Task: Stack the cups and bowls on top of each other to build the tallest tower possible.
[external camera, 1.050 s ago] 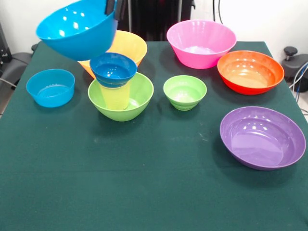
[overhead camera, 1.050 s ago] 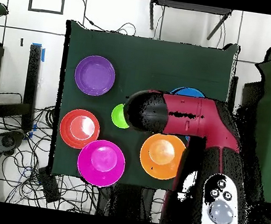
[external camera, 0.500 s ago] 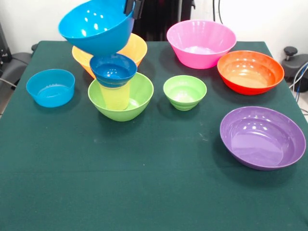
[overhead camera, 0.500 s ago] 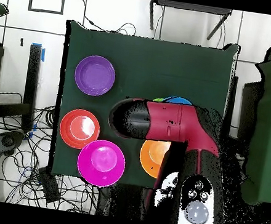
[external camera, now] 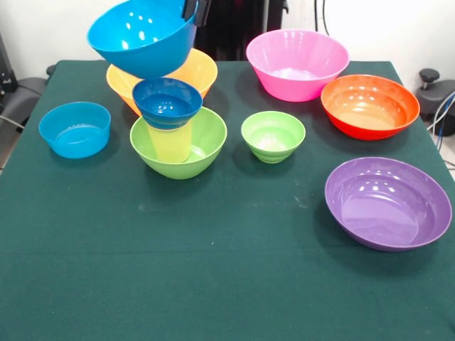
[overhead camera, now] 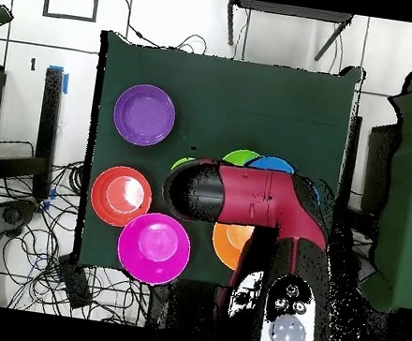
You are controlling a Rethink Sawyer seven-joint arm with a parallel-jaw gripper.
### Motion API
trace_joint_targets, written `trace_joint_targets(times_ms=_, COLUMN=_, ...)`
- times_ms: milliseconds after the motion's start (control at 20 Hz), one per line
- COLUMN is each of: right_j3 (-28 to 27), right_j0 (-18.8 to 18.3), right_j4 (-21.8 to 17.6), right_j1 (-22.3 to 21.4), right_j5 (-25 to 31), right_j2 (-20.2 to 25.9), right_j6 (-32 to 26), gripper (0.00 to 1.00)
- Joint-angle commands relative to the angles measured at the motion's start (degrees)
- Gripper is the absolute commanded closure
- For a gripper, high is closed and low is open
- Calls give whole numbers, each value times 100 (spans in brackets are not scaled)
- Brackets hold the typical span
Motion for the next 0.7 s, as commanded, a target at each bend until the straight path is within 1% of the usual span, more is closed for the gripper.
trace_joint_targets(times_ms=50, right_j3=458, right_j0=237, right_j4=18, right_j1=392, right_j5=-715, right_j2=-166, right_j6=1244, gripper=100)
trace_joint_targets(times_ms=200, right_j3=438, right_j0=371, right_j4=-17, right_j1=497, right_j5=-989, right_j2=-358, right_j6=1348, gripper=100)
trace_joint_targets(times_ms=350, right_j3=455, right_j0=473, right_j4=35, right_j1=584, right_j5=-1257, right_j2=-483, right_j6=1404, gripper=100)
trace_joint_targets(times_ms=700, right_j3=443, right_j0=723, right_j4=276, right_j1=761, right_j5=-1529, right_j2=-664, right_j6=1584, gripper=100)
